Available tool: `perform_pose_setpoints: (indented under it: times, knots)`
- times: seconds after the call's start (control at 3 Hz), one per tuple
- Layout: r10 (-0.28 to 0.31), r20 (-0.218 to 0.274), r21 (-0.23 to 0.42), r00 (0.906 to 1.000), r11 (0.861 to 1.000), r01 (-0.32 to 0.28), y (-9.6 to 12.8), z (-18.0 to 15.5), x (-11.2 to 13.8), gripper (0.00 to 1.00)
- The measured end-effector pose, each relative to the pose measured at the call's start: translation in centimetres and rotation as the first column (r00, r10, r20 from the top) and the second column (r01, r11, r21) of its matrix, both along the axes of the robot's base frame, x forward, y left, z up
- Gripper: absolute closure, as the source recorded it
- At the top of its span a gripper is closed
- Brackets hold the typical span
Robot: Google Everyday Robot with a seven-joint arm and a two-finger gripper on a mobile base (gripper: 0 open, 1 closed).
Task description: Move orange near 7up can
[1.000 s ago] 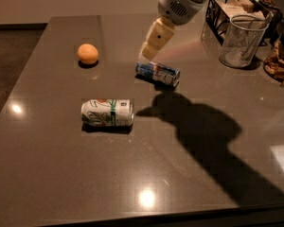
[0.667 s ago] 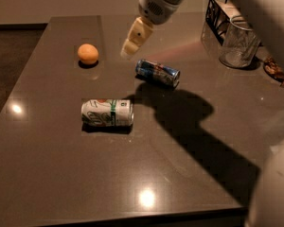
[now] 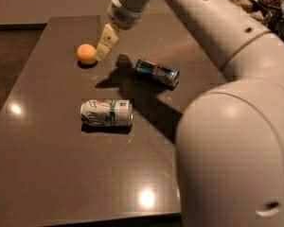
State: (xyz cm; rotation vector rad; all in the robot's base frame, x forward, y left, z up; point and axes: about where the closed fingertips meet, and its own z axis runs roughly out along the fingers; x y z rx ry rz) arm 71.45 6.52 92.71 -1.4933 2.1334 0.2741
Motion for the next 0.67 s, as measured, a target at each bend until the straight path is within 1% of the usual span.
perform_pose_setpoints:
  times: [0.33, 0.67]
  knots:
    - [0.003, -0.012, -0.008, 0.9999, 1.0, -0.004, 3.0, -1.5, 0.8, 0.0]
    - [0.004, -0.014, -0.007, 0.9999, 1.0, -0.004, 5.6, -2.7, 1.1, 0.0]
